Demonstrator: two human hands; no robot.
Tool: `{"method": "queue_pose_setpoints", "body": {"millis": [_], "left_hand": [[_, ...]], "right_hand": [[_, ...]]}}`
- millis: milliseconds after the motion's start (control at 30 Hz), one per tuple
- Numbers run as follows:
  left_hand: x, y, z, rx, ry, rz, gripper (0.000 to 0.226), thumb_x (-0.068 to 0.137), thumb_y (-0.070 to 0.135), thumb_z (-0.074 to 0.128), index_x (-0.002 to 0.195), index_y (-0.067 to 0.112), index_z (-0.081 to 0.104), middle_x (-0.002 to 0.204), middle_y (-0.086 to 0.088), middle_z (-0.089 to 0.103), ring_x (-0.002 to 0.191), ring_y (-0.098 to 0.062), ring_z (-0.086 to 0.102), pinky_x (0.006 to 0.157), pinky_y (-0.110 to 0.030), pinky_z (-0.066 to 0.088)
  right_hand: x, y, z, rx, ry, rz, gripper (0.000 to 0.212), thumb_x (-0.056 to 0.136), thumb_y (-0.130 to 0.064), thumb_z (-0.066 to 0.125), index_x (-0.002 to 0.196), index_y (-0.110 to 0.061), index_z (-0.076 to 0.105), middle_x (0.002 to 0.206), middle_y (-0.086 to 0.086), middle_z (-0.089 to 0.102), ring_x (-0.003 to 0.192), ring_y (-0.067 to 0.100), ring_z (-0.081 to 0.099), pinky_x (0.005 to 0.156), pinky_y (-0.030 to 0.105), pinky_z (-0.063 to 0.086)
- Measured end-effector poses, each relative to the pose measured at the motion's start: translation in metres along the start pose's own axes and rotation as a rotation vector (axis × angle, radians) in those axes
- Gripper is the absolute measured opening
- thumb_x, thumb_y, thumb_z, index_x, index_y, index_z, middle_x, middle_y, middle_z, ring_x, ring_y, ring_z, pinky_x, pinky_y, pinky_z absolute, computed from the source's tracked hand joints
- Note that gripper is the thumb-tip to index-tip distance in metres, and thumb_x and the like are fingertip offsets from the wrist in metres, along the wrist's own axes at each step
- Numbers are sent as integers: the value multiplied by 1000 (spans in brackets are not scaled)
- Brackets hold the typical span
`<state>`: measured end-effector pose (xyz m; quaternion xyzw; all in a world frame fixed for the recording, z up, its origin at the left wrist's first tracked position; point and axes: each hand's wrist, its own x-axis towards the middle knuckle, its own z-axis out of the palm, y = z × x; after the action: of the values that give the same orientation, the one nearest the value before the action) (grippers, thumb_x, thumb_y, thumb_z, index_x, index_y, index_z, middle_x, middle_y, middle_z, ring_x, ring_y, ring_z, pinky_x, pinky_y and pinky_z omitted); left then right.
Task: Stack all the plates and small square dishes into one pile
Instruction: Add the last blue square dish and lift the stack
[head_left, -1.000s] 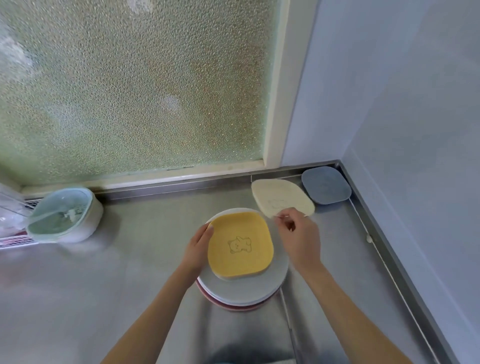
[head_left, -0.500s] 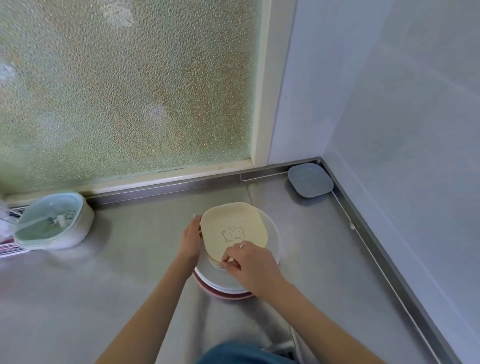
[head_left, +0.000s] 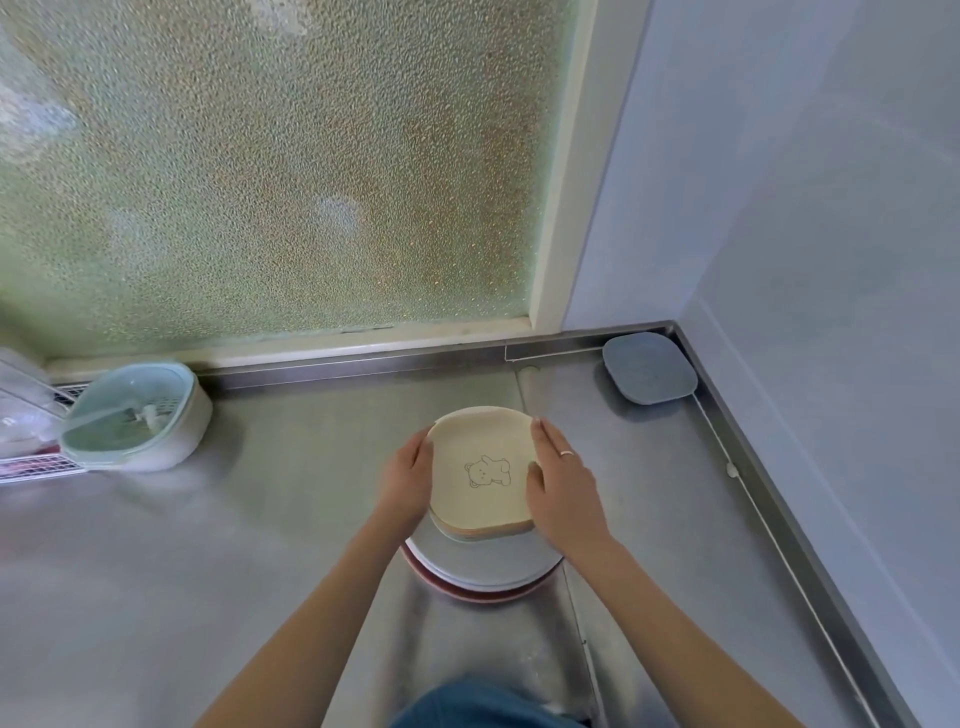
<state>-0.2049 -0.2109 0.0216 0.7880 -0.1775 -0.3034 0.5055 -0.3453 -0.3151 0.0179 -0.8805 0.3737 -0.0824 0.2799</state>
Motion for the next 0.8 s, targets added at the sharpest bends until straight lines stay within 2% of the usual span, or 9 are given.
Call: {"method": "queue_pose_setpoints", "body": {"millis": [67, 133, 233, 300, 400, 533, 667, 800], "left_hand": [[1, 1, -1, -56, 7, -23, 27, 98, 21, 39, 101, 24, 65, 86, 13, 64, 82, -7, 58, 67, -18, 44], [6, -2, -3, -47, 24, -51, 27, 97, 23, 40, 90, 18, 66, 80, 5, 64, 78, -14, 56, 64, -21, 44], [13, -6, -3, -11, 27, -98, 32, 97, 28, 41, 90, 9, 66, 81, -2, 62, 75, -16, 54, 64, -25, 43], [16, -5, -2, -6, 34, -112, 32, 97, 28, 41, 91, 8, 65, 79, -1, 61, 72, -14, 53, 63, -24, 42], [20, -2, -1, 11, 41, -113, 32, 97, 28, 41, 93, 6, 65, 79, -1, 60, 73, -15, 51, 63, -24, 41], [27, -2, 2, 11, 60, -133, 31, 98, 25, 41, 94, 3, 63, 79, -3, 56, 67, -10, 48, 60, -20, 38], [30, -6, 5, -13, 76, -136, 28, 96, 22, 43, 81, 5, 58, 69, -2, 49, 65, -15, 43, 59, -25, 36], [33, -11, 6, -19, 84, -139, 30, 95, 22, 45, 68, 11, 53, 65, 1, 47, 65, -17, 42, 62, -30, 37]], "right_hand": [[6, 4, -6, 35, 51, -9, 45, 98, -22, 36, 143, -15, 34, 152, -1, 29, 134, 19, 36, 106, 38, 33], [18, 18, -10, 102, 107, 36, 41, 98, -24, 38, 138, -14, 42, 148, 2, 37, 131, 22, 41, 104, 39, 34], [44, 53, -15, 220, 130, 220, 45, 97, -29, 37, 141, -17, 35, 149, 5, 35, 131, 25, 41, 107, 45, 35], [65, 78, -20, 242, 102, 334, 48, 98, -26, 37, 144, -15, 29, 151, 8, 30, 135, 26, 36, 109, 44, 32], [88, 108, -27, 183, 87, 429, 50, 95, -15, 41, 143, -8, 28, 149, 16, 32, 132, 33, 37, 105, 44, 34], [113, 136, -26, 102, 51, 485, 48, 89, -11, 46, 135, -5, 35, 136, 22, 44, 116, 40, 49, 95, 47, 42], [125, 144, -21, -14, 19, 460, 46, 88, -12, 50, 133, -5, 39, 131, 24, 47, 115, 42, 48, 92, 49, 43], [120, 144, -13, -147, 71, 461, 30, 88, -15, 54, 118, -10, 57, 117, 22, 54, 108, 41, 51, 83, 46, 45]]}}
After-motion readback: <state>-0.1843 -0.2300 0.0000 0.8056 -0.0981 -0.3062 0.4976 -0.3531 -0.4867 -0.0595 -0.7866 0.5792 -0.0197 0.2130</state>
